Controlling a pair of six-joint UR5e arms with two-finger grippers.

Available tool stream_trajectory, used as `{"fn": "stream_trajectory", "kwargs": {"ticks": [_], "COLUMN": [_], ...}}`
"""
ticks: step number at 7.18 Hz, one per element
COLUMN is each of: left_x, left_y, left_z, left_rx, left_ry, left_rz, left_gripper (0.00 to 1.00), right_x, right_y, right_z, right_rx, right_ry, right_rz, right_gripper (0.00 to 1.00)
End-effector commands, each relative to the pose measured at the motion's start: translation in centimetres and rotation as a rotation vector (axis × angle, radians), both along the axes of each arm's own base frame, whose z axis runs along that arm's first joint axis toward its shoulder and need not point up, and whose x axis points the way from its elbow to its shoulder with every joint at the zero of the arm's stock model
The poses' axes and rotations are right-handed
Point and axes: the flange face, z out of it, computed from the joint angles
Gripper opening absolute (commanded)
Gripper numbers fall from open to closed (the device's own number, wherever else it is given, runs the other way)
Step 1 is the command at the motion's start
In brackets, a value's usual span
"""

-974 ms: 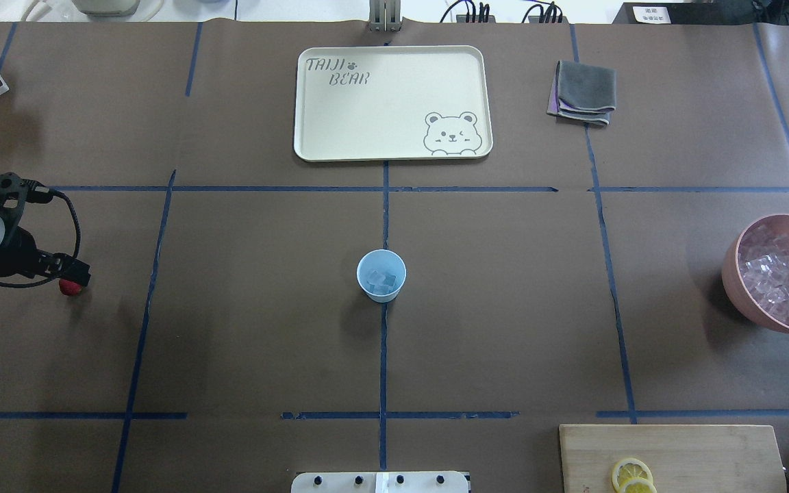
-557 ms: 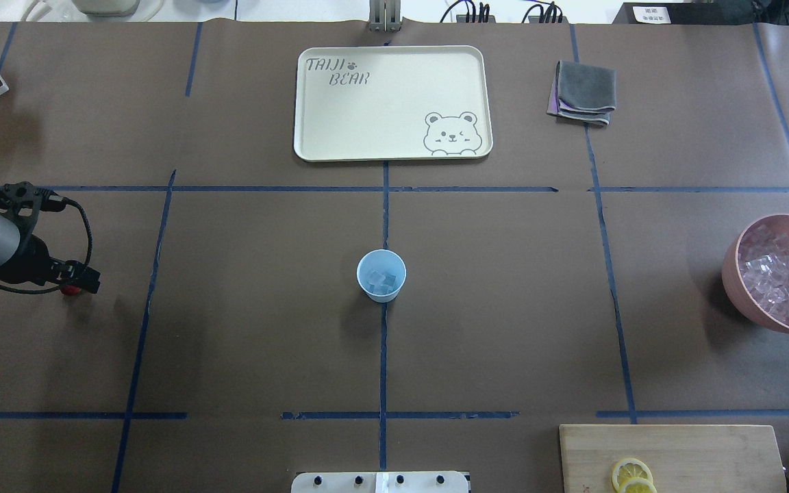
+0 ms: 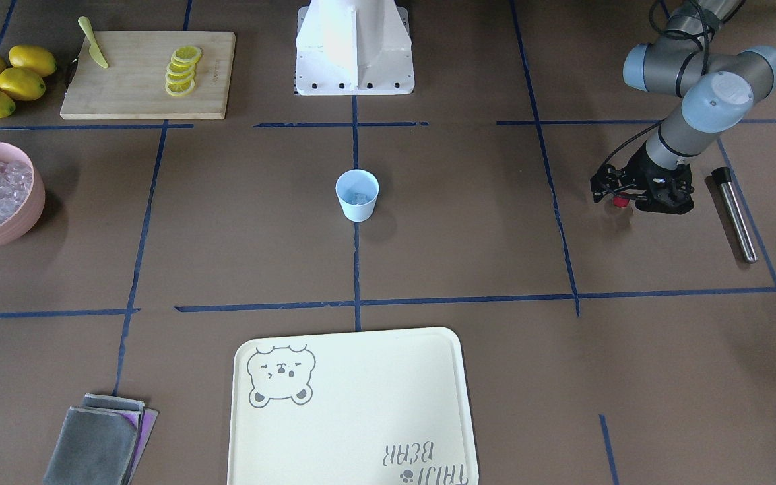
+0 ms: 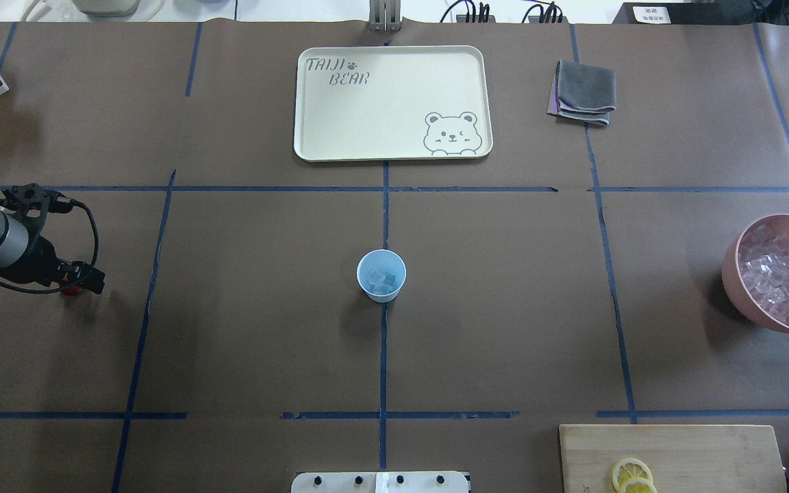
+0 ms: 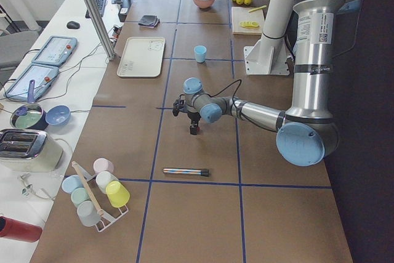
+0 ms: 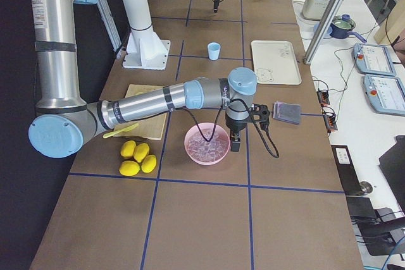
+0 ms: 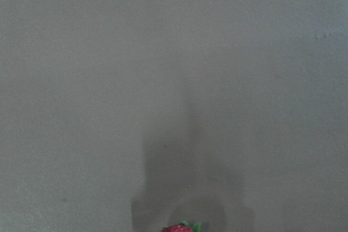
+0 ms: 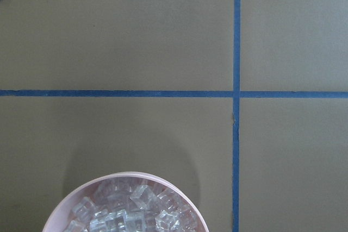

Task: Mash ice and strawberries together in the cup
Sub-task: 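Reach the left gripper down to the red strawberry and grasp it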

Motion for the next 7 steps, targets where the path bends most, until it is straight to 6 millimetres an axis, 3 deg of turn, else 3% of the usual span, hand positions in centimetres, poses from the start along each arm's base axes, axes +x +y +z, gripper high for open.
{"fn": "stream_trajectory", "kwargs": {"ticks": [1,2,3,5,6,7], "left_x": [-0.1,-0.1,-0.1,0.1,0.6,2.3], "left_y": [0.0,0.0,0.0,0.0,-0.4,-1.9], "left_z": [-0.1,-0.1,-0.6,-2.4,-4.8,-11.2], "left_rx": [0.0,0.001,0.005,0.018,0.007,-0.007], "left_ry": [0.002,0.002,0.009,0.038,0.073,0.157], "left_rz": [-0.001,0.0,-0.002,-0.002,-0.035,-0.098], "left_gripper": [0.49,0.19,0.02,0.0,0.0,0.0], "right_x": [-0.2,-0.2,-0.2,-0.2,-0.2,-0.2], "right_y": [0.0,0.0,0.0,0.0,0.0,0.0], "right_z": [0.0,0.0,0.0,0.0,0.0,-0.1], "right_rx": [-0.002,-0.002,0.0,0.0,0.0,0.001], "right_ry": [-0.003,-0.004,-0.005,-0.005,-0.005,-0.006], "right_rz": [-0.001,-0.001,-0.001,-0.001,-0.001,-0.002], "right_gripper": [1.0,1.0,1.0,1.0,1.0,1.0]}}
